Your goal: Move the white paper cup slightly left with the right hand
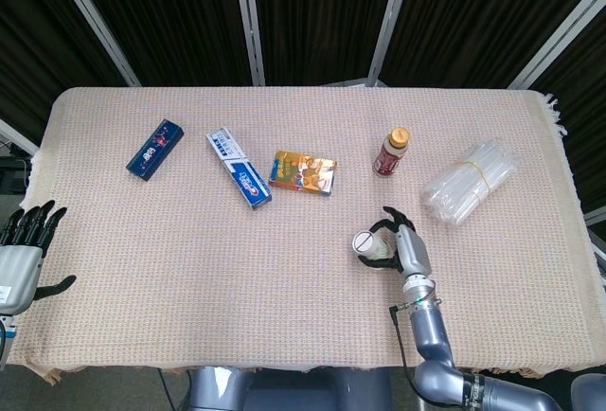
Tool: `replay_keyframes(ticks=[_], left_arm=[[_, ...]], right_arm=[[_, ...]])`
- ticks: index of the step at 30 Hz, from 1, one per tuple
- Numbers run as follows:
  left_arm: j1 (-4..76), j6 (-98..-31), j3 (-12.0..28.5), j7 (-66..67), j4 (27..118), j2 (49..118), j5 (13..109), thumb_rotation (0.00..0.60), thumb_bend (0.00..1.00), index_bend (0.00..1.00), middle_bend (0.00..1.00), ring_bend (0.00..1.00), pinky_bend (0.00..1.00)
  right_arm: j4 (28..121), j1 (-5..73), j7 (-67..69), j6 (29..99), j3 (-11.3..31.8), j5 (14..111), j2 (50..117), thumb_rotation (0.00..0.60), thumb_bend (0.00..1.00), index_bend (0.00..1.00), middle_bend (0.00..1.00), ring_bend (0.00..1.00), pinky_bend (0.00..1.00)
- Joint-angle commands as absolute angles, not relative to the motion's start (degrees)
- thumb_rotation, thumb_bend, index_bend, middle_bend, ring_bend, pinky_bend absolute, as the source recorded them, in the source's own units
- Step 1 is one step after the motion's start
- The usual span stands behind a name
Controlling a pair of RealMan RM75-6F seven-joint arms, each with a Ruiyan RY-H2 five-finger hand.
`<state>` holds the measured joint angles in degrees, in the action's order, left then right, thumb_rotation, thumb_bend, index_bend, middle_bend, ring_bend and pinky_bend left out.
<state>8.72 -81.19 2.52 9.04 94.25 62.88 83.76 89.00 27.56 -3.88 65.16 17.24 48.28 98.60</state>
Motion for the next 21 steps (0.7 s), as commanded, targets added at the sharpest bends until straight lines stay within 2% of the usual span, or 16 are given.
replay_keyframes(ticks=[1, 6, 9, 12, 17, 21], left_arm=[[8.7, -81.2, 2.5, 9.0, 94.2, 62.9, 83.8, 0.600, 0.00, 0.00, 0.00, 0.00, 0.00], [8.7, -81.2, 2.5, 9.0, 94.2, 62.9, 83.8, 0.600, 0.00, 0.00, 0.00, 0.00, 0.00], [8.7, -81.2, 2.5, 9.0, 94.2, 62.9, 83.8, 0.600, 0.00, 0.00, 0.00, 0.00, 0.00], [8.7, -81.2, 2.5, 9.0, 94.2, 62.9, 83.8, 0.600, 0.00, 0.00, 0.00, 0.00, 0.00], [8.6, -81.3, 2.4, 9.0, 94.2, 62.9, 83.9, 0.600, 0.00, 0.00, 0.00, 0.00, 0.00], [8.7, -81.3, 2.5, 9.0, 94.2, 62.9, 83.9, 0.600, 0.00, 0.00, 0.00, 0.00, 0.00]], right_arm=[[88.5, 27.0, -4.7, 66.4, 16.8, 48.3, 98.8, 0.600, 0.15, 0.49, 0.13, 0.00, 0.00], [88.8, 26.2, -5.9, 67.5, 16.4, 47.8, 98.4, 0.600, 0.15, 0.48, 0.11, 0.00, 0.00], [89.6, 25.6, -6.2, 67.9, 16.2, 47.5, 97.8, 0.600, 0.16, 0.44, 0.09, 0.00, 0.00], [90.5, 24.8, -6.6, 68.6, 15.8, 47.9, 96.9, 0.600, 0.16, 0.36, 0.05, 0.00, 0.00], [92.3, 24.1, -7.2, 68.3, 15.2, 48.0, 95.0, 0.600, 0.16, 0.15, 0.00, 0.00, 0.00], [93.9, 23.8, -8.0, 68.9, 14.8, 49.8, 93.4, 0.600, 0.15, 0.07, 0.00, 0.00, 0.00]])
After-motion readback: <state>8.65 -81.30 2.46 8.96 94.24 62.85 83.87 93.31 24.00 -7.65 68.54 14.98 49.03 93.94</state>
